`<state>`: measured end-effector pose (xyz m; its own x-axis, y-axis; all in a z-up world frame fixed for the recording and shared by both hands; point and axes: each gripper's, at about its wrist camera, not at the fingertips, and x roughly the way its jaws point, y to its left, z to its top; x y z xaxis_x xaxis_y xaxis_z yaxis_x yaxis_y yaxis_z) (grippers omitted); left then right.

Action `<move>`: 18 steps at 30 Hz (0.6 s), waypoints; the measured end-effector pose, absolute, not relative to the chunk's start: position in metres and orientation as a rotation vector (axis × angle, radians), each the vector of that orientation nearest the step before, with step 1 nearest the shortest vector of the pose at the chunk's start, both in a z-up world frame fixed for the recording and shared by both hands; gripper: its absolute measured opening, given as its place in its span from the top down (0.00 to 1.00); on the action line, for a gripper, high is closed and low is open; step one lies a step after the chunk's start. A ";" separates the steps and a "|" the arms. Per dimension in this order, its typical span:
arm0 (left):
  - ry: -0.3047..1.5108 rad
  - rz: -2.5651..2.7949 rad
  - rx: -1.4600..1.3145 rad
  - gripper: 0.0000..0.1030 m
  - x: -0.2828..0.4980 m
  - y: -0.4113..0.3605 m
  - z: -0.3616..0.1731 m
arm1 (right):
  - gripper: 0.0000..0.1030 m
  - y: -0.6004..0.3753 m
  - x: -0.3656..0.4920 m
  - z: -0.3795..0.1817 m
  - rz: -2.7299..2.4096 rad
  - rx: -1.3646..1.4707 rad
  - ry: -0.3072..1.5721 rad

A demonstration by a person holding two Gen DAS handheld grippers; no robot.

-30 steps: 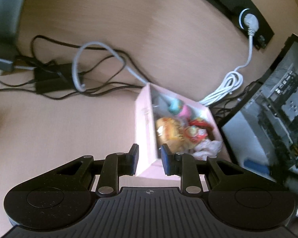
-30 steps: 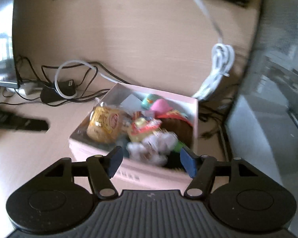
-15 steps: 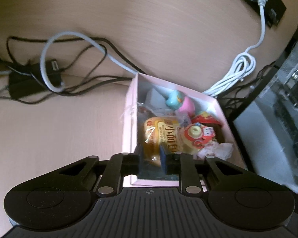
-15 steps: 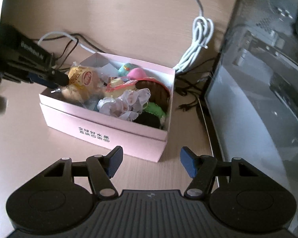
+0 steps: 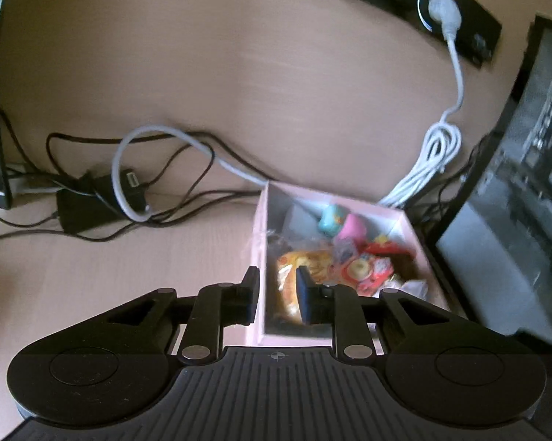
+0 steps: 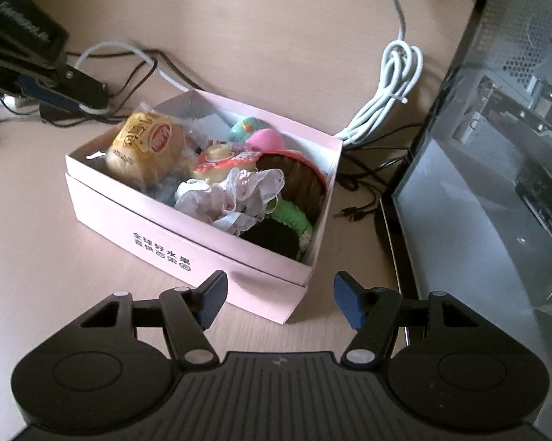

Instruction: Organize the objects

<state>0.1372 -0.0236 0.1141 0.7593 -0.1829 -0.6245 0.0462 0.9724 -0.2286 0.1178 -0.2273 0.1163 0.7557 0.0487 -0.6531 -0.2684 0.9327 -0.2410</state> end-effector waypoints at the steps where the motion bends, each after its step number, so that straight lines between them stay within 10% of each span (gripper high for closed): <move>1: 0.722 -0.134 -0.194 0.77 0.141 -0.024 0.110 | 0.38 -0.229 0.117 0.117 0.174 -0.323 0.701; 7: 0.836 -0.116 -0.153 0.76 0.167 -0.027 0.076 | 0.38 -0.231 0.119 0.114 0.168 -0.323 0.715; 13: 0.851 -0.011 -0.140 0.24 0.165 -0.012 0.071 | 0.45 -0.225 0.124 0.110 0.178 -0.354 0.718; 18: 0.853 0.046 -0.198 0.02 0.157 0.007 0.067 | 0.45 -0.216 0.129 0.107 0.178 -0.373 0.708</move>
